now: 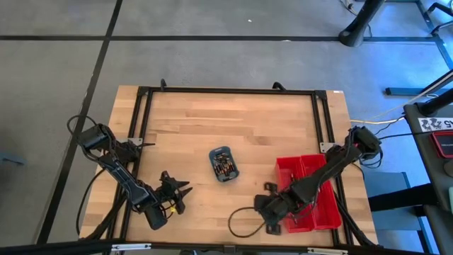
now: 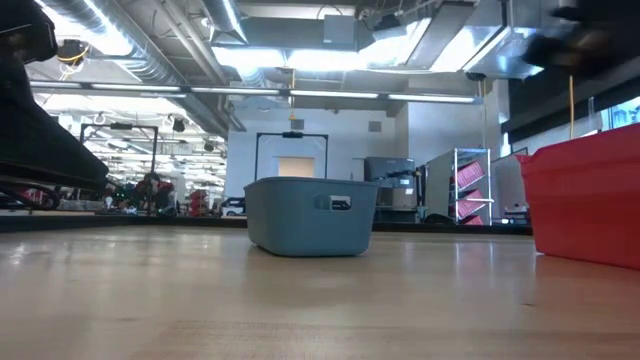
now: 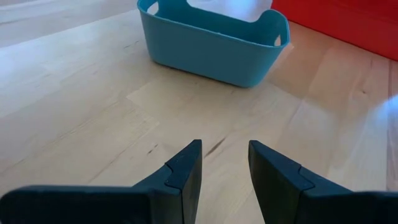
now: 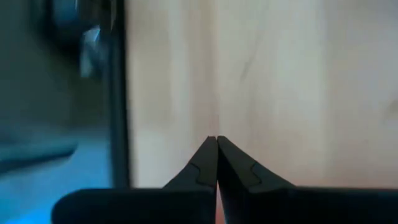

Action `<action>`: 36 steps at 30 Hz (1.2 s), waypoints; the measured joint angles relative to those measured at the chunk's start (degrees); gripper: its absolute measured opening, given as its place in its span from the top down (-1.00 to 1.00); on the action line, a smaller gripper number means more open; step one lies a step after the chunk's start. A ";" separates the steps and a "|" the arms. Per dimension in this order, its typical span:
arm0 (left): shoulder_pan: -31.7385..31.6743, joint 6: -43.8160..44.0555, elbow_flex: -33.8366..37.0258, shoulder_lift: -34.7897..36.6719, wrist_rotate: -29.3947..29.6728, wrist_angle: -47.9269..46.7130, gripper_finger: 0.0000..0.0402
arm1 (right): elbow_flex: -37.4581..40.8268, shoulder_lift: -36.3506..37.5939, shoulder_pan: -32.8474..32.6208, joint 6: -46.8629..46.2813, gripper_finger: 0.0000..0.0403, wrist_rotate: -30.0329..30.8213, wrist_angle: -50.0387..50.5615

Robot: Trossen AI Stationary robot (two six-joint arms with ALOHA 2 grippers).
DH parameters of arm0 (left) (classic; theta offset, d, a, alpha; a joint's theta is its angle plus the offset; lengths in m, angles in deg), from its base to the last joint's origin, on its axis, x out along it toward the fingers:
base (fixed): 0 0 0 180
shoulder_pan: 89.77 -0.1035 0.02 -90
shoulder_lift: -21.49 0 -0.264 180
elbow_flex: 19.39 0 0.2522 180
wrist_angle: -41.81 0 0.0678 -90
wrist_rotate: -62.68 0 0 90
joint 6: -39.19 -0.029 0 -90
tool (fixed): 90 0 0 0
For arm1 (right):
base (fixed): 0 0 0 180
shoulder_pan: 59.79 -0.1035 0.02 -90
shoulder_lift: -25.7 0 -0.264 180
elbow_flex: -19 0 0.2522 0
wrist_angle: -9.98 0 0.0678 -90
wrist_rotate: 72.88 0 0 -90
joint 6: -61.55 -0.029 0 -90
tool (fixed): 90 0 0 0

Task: Sort batteries
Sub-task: Move the top red bin from the top of the table to the bottom right, then move the dark green bin from the center of the table to the bottom right

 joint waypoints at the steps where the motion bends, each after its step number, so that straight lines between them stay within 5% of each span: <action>1: 0.00 -0.01 0.00 0.00 0.01 0.02 0.40 | -0.01 -0.05 0.58 1.81 0.97 3.39 -1.58; 8: 0.00 -0.12 0.00 0.00 0.00 0.05 0.40 | -0.07 -0.52 7.42 20.52 0.72 16.14 -12.59; 14: -0.03 -0.20 0.00 0.00 -0.01 -0.05 0.40 | -0.14 -5.22 14.43 32.38 0.17 14.56 -23.39; 19: 0.00 -0.04 0.00 -0.02 -0.30 0.29 0.40 | -1.52 -11.75 18.10 37.85 -0.05 11.85 -25.78; 27: 0.00 0.26 0.02 0.00 -1.45 0.45 0.40 | -3.21 -14.45 19.12 41.59 0.14 13.26 -21.12; 36: 0.00 0.31 0.02 -0.01 -1.68 0.74 0.40 | -3.21 -14.45 17.33 31.79 0.83 12.02 -18.01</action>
